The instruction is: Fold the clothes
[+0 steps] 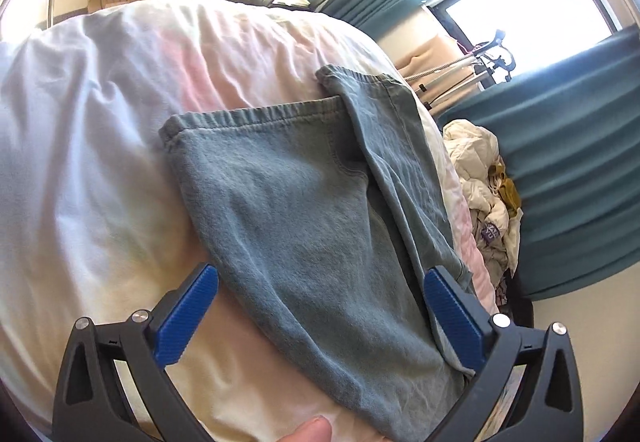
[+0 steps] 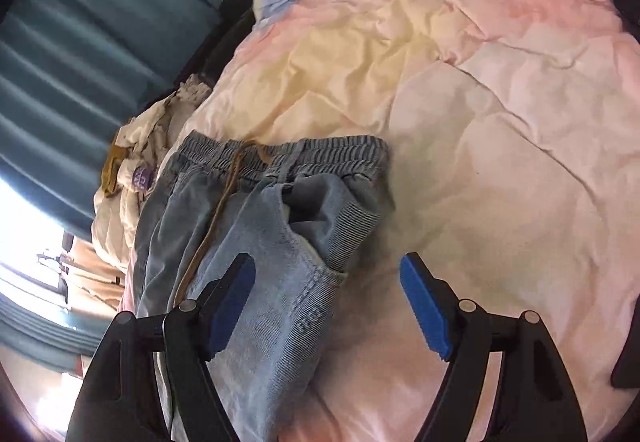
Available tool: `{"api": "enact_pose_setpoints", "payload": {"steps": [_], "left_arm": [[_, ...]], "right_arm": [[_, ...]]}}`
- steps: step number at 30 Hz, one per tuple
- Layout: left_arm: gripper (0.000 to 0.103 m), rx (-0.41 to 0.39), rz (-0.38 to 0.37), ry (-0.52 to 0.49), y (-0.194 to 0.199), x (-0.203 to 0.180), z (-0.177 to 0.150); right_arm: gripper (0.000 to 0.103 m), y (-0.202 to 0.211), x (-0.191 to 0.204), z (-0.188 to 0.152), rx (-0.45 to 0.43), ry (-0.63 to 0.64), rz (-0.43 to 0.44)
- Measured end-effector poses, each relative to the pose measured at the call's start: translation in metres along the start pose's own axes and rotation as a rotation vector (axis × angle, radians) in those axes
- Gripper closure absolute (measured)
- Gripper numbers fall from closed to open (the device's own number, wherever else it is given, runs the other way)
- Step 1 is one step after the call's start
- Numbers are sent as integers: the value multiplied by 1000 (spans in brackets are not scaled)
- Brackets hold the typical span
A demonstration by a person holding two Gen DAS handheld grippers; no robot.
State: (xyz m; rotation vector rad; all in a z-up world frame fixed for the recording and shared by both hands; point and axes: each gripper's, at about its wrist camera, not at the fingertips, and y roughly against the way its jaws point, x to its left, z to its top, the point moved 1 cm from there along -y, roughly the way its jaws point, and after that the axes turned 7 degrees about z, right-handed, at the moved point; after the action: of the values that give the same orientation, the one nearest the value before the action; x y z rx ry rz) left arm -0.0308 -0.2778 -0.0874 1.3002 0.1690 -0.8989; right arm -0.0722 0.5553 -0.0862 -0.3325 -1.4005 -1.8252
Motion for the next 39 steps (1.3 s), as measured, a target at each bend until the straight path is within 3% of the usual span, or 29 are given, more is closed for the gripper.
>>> {"api": "enact_pose_setpoints", "payload": {"steps": [7, 9, 11, 13, 16, 18, 21, 23, 25, 26, 29, 30, 31, 34, 39], "left_arm": [[0, 96, 15, 127, -27, 31, 11], [6, 141, 12, 152, -38, 35, 13], [18, 209, -39, 205, -52, 40, 12], [24, 274, -108, 265, -64, 44, 8], [35, 309, -129, 280, -74, 42, 4], [43, 309, -122, 274, -77, 38, 5], [63, 290, -101, 274, -78, 35, 6], [87, 273, -99, 267, -77, 32, 8], [91, 248, -111, 252, -75, 28, 12], [91, 231, -117, 243, -73, 25, 14], [92, 177, -135, 223, -65, 17, 18], [92, 160, -139, 223, -63, 15, 19], [92, 145, -144, 224, -60, 14, 20], [93, 105, -157, 228, -54, 12, 23], [94, 81, -150, 272, -47, 20, 24]], "right_arm": [[27, -4, -34, 10, -47, -148, -40], [27, -12, -40, 11, -28, -174, -26], [27, -22, -43, 12, -10, -185, 0], [27, -29, -46, 12, -1, -201, 26], [27, -35, -50, 14, -7, -221, 59], [27, -41, -52, 15, -9, -237, 95], [27, -50, -53, 16, -6, -270, 165], [28, -53, -48, 17, -2, -257, 202], [29, -56, -41, 17, -2, -225, 214], [31, -58, -37, 18, -4, -199, 207], [57, -59, -29, 22, -43, -110, 116], [73, -60, -31, 24, -49, -102, 89], [80, -60, -33, 24, -51, -115, 99], [94, -54, -35, 24, -59, -139, 138], [97, -12, -5, 26, -174, 8, 138]]}}
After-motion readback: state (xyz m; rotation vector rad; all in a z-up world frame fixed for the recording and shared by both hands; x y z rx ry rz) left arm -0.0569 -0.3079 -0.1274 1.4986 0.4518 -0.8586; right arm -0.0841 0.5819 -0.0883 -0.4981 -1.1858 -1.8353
